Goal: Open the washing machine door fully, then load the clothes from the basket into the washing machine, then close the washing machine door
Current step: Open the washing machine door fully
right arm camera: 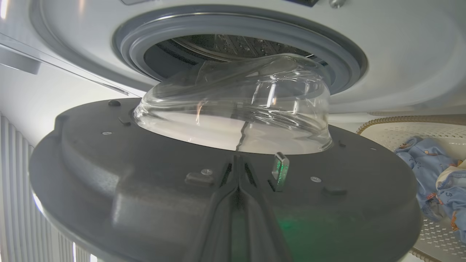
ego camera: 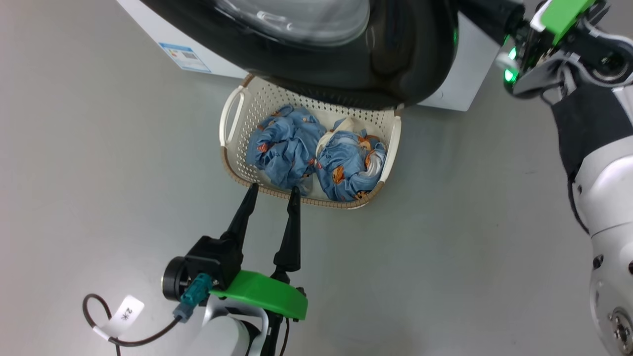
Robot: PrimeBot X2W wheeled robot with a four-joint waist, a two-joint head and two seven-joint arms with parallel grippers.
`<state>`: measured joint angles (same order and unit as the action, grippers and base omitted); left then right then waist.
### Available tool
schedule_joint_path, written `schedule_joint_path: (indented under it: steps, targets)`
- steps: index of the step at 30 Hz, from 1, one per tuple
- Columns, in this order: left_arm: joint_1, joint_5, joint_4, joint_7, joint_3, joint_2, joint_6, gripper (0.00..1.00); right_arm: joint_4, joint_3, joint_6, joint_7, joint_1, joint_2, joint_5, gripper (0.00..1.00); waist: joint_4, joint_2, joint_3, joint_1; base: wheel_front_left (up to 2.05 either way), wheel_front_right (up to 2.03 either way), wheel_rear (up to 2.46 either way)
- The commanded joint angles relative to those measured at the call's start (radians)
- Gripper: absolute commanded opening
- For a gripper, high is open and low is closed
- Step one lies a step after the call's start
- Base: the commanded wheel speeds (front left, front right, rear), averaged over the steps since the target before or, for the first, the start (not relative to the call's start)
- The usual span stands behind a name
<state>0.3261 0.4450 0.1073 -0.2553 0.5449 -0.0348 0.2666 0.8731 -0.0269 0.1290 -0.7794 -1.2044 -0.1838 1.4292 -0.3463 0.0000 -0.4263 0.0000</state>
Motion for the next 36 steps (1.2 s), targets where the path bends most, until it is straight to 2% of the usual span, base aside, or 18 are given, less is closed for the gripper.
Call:
schedule_joint_path:
  steps: [1, 21, 36]
  targets:
    - [-0.01, -0.006, -0.016, -0.006, -0.033, -0.015, -0.006, 1.0, -0.029, -0.02, 0.002, -0.014, 0.021, 0.042, 0.003, 0.0, 0.002, 0.0, 0.013, 0.0, 0.0, 0.0, 0.0]
    - [-0.048, -0.01, -0.003, -0.006, -0.058, -0.015, -0.021, 1.0, -0.082, -0.081, 0.002, -0.073, 0.173, 0.101, 0.013, 0.0, 0.022, 0.0, 0.088, 0.0, 0.0, 0.0, 0.0]
    - [-0.092, -0.035, 0.025, -0.006, -0.09, -0.015, -0.043, 1.0, -0.162, -0.147, 0.002, -0.07, 0.309, 0.13, 0.054, 0.0, 0.028, 0.0, 0.16, 0.0, 0.0, 0.0, 0.0]
